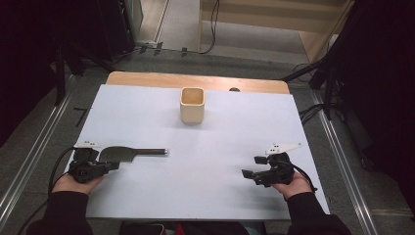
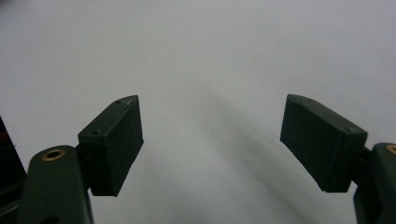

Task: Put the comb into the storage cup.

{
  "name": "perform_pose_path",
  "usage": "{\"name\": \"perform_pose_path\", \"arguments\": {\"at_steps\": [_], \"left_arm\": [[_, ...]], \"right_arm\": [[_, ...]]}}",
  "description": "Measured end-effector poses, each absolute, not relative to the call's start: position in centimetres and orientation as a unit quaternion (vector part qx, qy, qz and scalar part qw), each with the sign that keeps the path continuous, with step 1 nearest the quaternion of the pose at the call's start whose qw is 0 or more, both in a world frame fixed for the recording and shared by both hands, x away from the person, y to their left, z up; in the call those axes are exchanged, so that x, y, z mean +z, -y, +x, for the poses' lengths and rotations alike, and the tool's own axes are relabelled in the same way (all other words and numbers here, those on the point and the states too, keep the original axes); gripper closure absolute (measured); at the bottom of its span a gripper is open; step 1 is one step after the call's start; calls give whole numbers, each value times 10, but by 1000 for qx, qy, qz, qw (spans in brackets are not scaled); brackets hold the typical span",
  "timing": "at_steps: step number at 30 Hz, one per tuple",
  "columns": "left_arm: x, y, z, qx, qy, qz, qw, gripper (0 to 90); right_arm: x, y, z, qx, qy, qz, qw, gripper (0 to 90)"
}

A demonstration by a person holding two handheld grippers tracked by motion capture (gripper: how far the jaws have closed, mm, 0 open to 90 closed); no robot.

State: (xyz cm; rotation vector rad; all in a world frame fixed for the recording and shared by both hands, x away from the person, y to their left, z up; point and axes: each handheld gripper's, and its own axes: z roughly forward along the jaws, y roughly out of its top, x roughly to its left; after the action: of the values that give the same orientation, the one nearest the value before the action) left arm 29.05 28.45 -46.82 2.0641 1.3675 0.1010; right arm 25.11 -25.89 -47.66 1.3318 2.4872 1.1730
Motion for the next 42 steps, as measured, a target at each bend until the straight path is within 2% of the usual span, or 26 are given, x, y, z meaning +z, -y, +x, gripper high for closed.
{"name": "perform_pose_path", "arguments": {"at_steps": [9, 42], "left_arm": [[-483, -291, 297, 21, -544, 776, 319, 900], [-485, -280, 320, 48, -543, 779, 310, 900]], "right_arm": [[-476, 259, 251, 384, -814, 435, 45, 194], [-477, 260, 250, 377, -815, 438, 47, 194]]}}
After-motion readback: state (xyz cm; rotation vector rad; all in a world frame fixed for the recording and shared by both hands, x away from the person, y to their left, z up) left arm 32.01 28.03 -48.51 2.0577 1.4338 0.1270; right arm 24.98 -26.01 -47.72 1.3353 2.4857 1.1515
